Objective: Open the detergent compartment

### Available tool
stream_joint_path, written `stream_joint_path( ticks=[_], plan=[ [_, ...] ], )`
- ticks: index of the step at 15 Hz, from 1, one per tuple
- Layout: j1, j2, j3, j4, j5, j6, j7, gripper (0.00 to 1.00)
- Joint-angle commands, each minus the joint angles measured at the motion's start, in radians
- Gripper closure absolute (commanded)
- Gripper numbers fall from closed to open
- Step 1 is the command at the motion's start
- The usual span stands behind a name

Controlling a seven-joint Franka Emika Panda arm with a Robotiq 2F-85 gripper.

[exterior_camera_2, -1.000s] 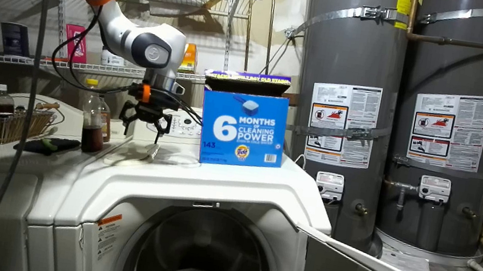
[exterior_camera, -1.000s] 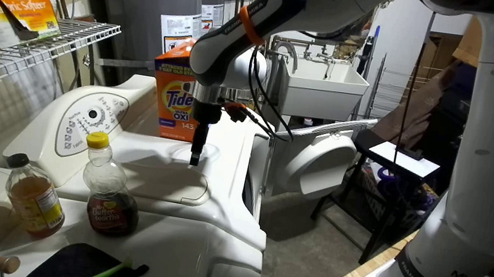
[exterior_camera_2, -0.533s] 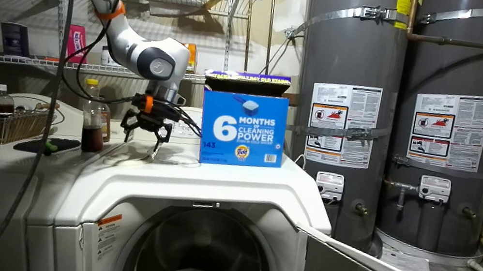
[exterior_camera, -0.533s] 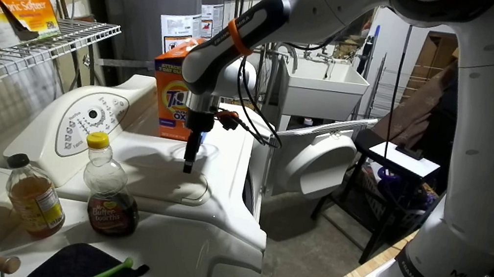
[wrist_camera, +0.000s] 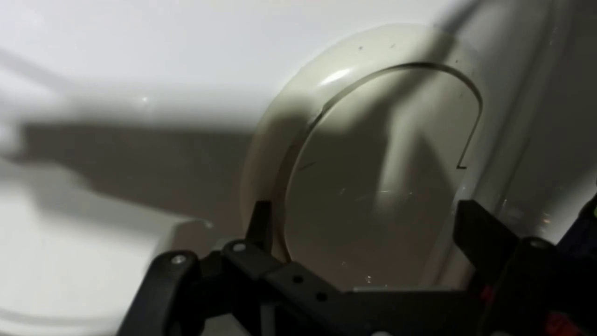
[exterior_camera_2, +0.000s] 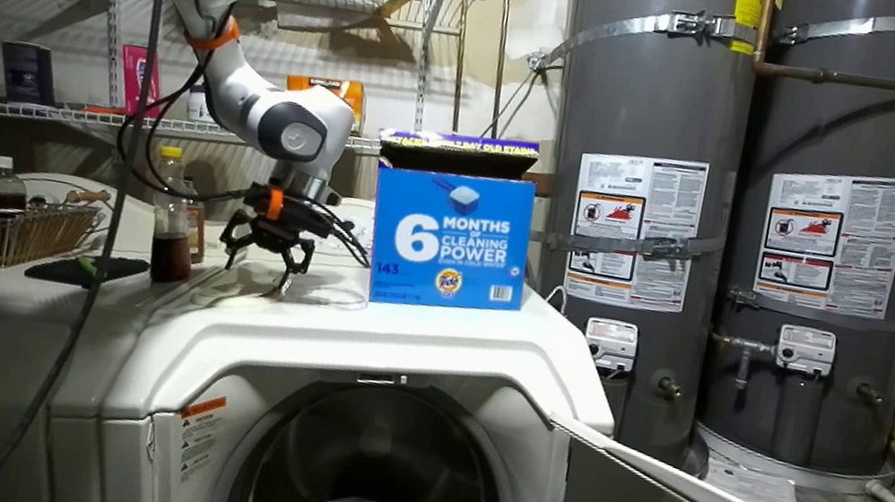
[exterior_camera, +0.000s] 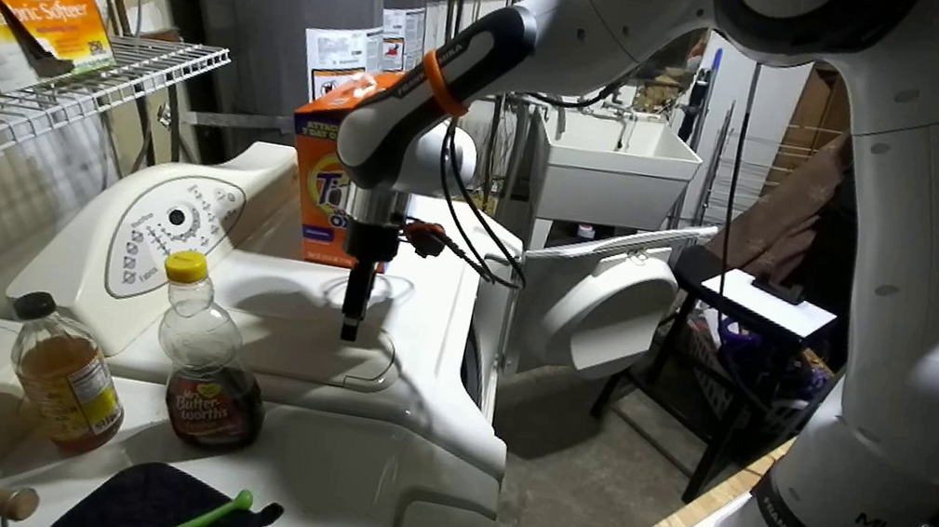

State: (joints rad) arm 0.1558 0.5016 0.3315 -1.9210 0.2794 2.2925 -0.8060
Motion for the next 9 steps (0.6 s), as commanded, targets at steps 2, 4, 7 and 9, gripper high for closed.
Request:
stream_joint_path(
  ticks=[2,4,7,9],
  plan=[
    [-0.022,0.034,0.025,0.043,0.018,-0.049,-0.009,0.00],
    [-0.030,0.034,0.039,0.050,0.031,-0.075,-0.024,0.00],
    [-0.031,0.018,0.056,0.051,0.036,-0.102,-0.034,0.00],
    [-0.030,0.010,0.067,0.059,0.037,-0.125,-0.040,0.00]
  ],
)
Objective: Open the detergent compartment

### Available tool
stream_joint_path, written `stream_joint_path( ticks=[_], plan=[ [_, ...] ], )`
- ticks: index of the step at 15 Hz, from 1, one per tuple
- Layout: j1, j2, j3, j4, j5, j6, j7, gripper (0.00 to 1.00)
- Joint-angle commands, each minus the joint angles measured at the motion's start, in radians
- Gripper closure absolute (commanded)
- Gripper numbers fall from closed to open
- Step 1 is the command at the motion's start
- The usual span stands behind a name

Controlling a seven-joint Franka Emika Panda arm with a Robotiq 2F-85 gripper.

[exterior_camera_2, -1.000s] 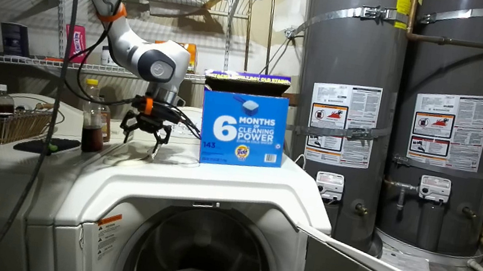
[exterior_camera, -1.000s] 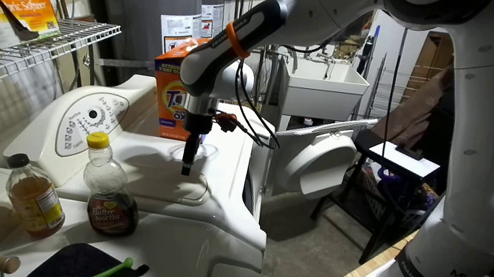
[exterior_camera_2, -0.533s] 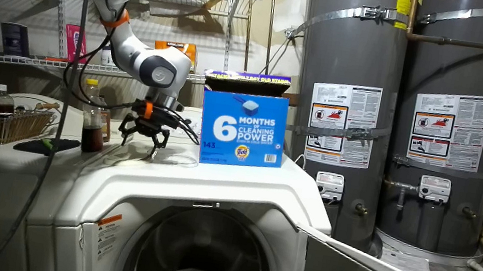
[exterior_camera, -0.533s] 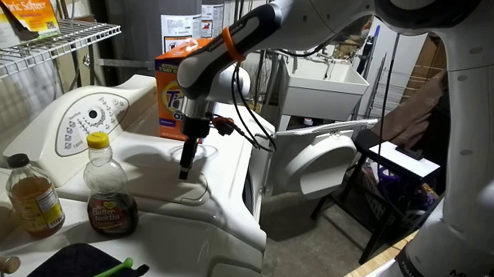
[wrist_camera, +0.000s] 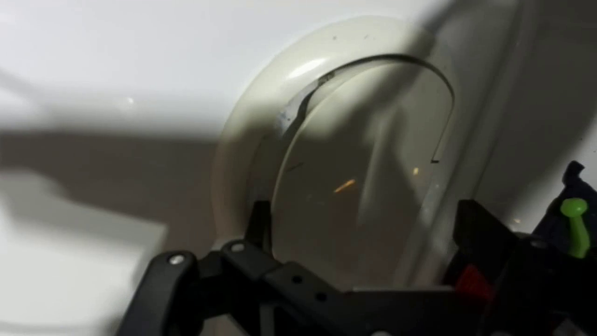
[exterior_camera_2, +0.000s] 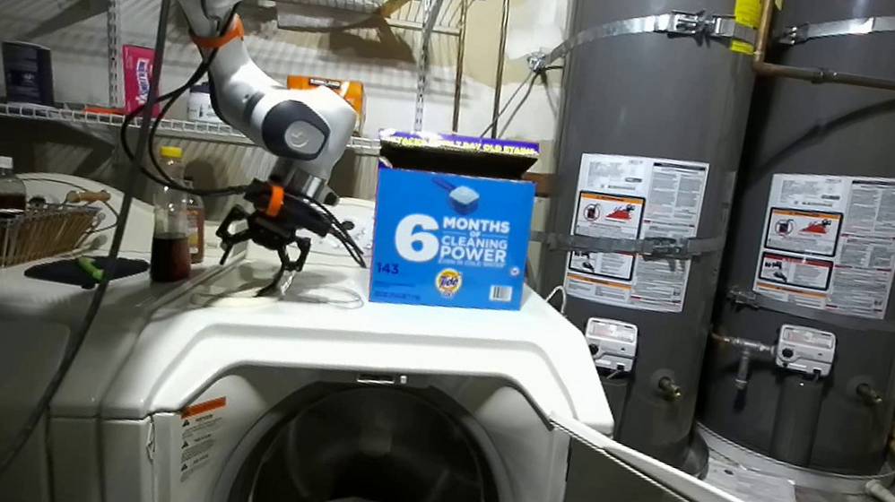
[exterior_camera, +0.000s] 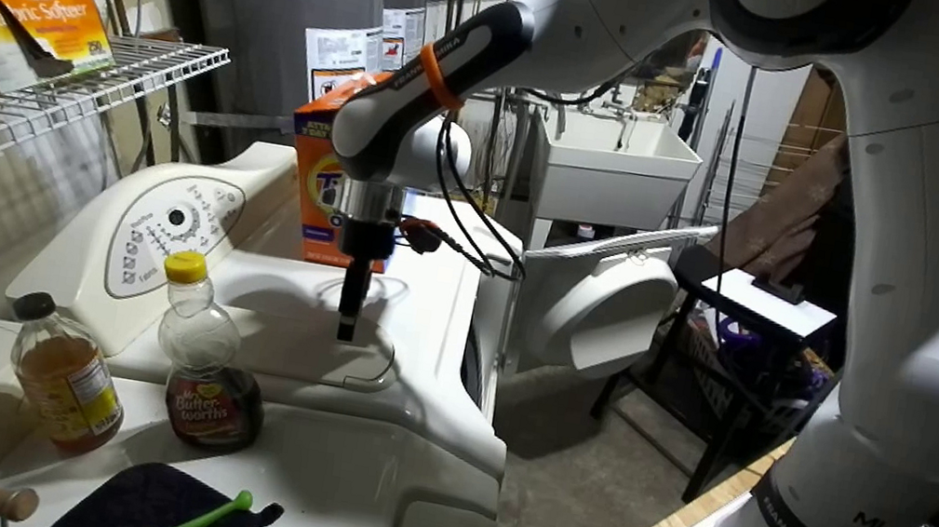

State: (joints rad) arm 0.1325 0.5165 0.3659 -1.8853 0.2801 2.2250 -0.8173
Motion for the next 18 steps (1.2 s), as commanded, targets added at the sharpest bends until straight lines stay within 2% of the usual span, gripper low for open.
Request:
stream_joint_path(
  ticks=[1,11,18],
  plan=[
    [0.000,-0.012,0.038,0.025,0.035,-0.070,-0.025,0.00],
    [0.083,-0.112,0.076,0.006,0.014,-0.145,0.035,0.00],
    [0.100,-0.200,0.082,-0.045,0.037,-0.137,0.040,0.00]
  ],
)
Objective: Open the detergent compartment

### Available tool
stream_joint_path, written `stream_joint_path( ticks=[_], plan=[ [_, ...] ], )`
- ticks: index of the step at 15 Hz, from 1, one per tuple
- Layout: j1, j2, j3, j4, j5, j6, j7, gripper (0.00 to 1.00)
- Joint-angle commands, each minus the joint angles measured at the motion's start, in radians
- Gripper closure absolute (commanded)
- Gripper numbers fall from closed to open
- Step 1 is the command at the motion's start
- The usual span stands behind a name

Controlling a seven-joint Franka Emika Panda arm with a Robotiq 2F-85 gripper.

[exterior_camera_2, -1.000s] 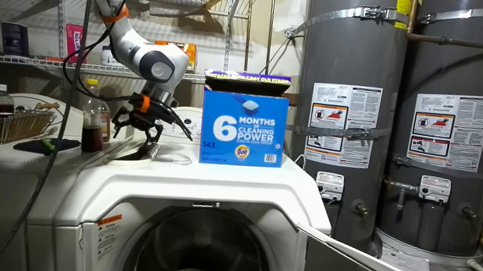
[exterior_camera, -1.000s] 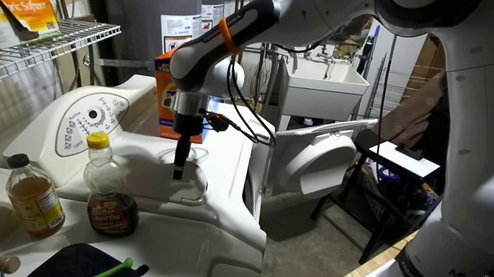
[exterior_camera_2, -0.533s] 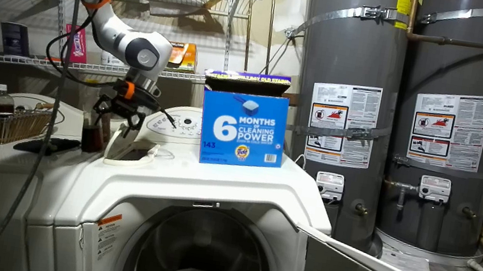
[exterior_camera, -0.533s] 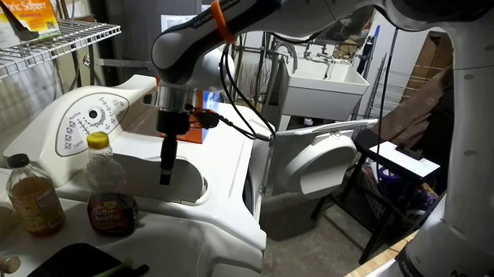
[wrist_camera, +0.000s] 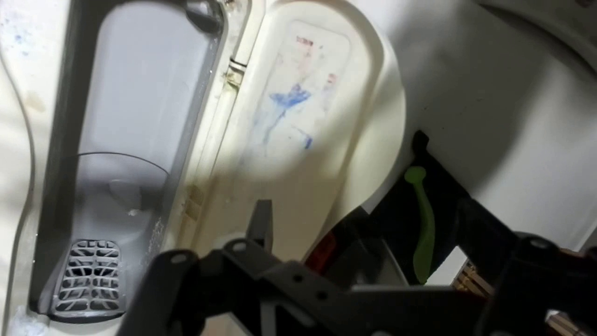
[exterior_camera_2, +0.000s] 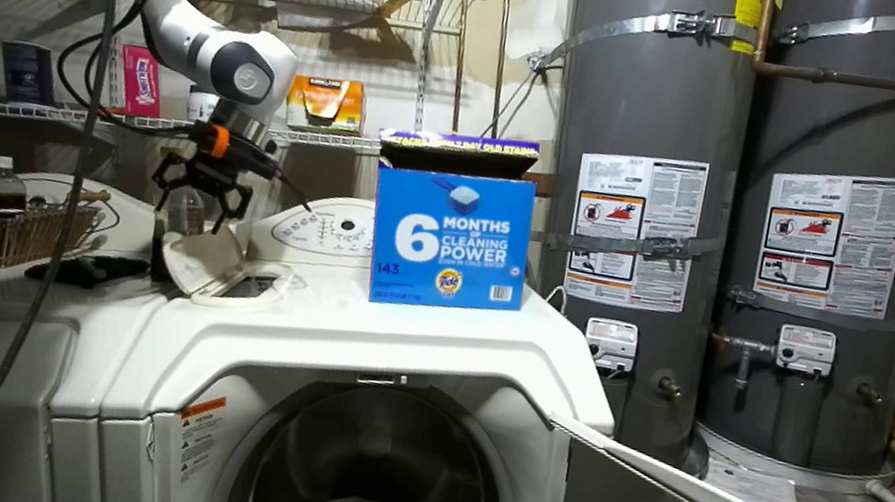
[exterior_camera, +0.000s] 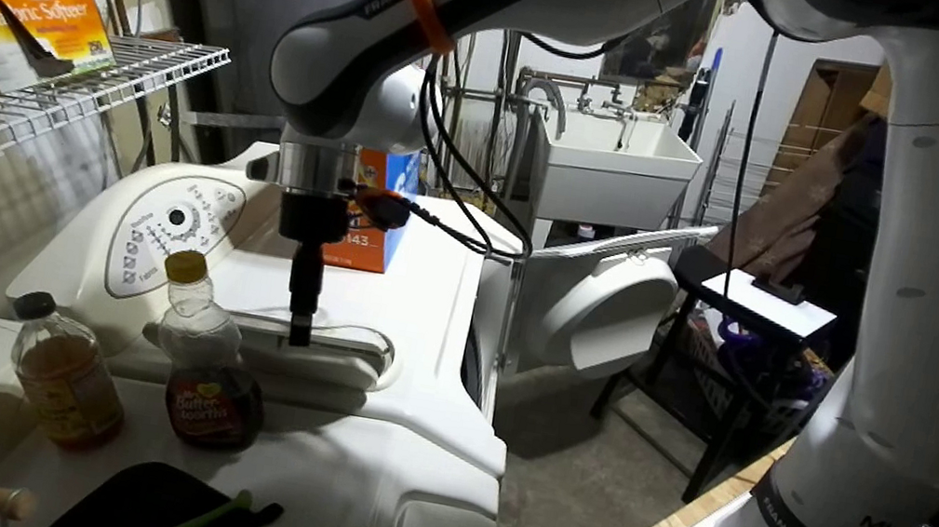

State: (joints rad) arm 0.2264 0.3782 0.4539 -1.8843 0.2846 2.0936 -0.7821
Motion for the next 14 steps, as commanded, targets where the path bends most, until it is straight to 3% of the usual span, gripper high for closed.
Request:
stream_joint_path(
  ticks=[1,9,14],
  plan=[
    [0.008,-0.075,-0.010,-0.055,0.029,0.003,0.015,0.00],
    [0.038,-0.210,-0.085,-0.163,-0.105,0.017,0.314,0.00],
    [0.069,-0.288,-0.114,-0.208,-0.313,0.063,0.541,0.00]
  ],
)
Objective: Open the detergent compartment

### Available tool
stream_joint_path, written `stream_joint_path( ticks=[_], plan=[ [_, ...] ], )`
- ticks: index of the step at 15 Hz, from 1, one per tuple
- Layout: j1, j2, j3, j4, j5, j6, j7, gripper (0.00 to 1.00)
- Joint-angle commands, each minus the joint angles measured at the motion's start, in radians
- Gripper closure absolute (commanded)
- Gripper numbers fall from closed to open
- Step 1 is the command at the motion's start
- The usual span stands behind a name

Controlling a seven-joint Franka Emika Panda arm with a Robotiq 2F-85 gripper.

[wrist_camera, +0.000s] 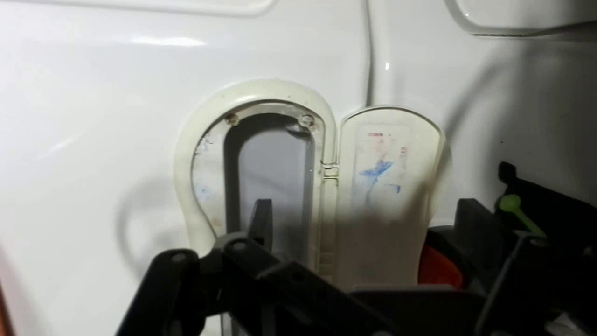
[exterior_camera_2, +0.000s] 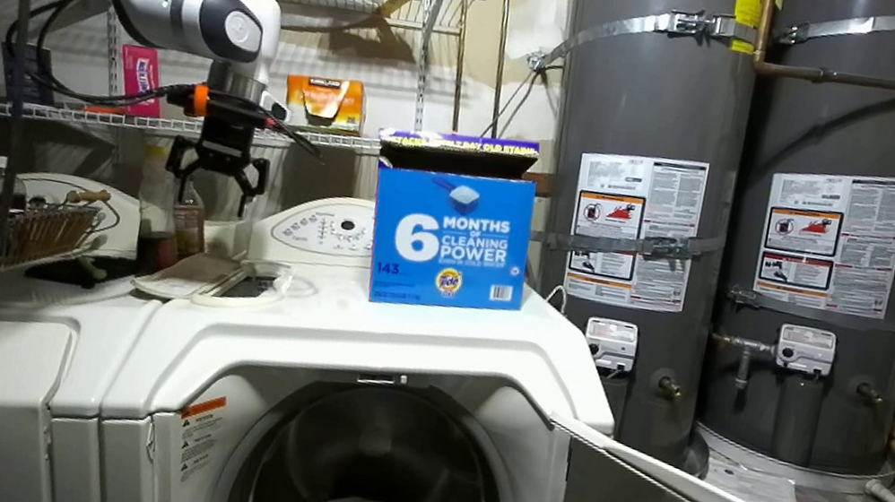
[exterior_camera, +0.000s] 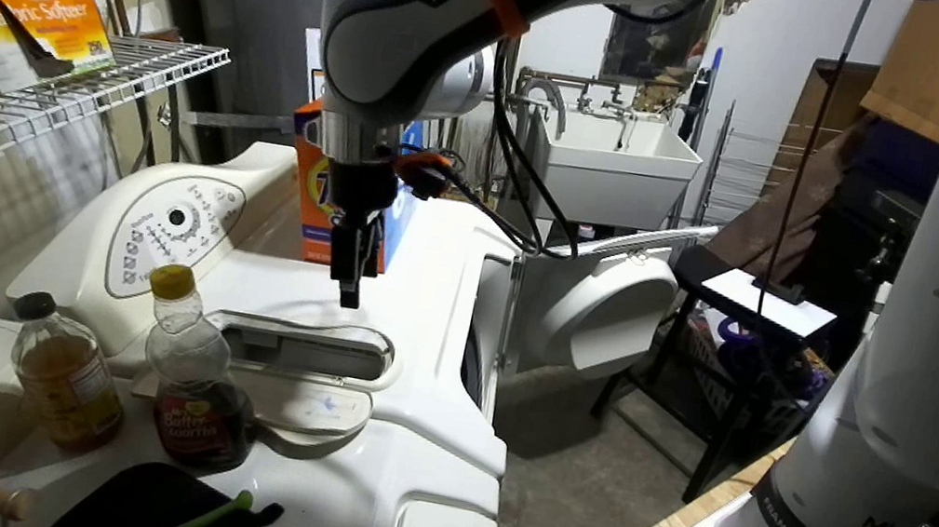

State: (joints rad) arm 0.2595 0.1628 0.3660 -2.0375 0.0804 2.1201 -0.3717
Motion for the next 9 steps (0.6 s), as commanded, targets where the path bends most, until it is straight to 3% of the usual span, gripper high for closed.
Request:
stream_joint_path(
  ticks=[1,4,5,9],
  plan=[
    [0.041,-0.087,-0.029,-0.065,-0.143,0.054,0.177,0.00],
    [0.051,-0.127,-0.036,-0.098,-0.268,0.131,0.289,0.00],
    [0.041,-0.074,-0.028,-0.042,-0.193,0.076,0.216,0.00],
    [0.044,-0.105,-0.029,-0.070,-0.236,0.108,0.259,0.00]
  ],
)
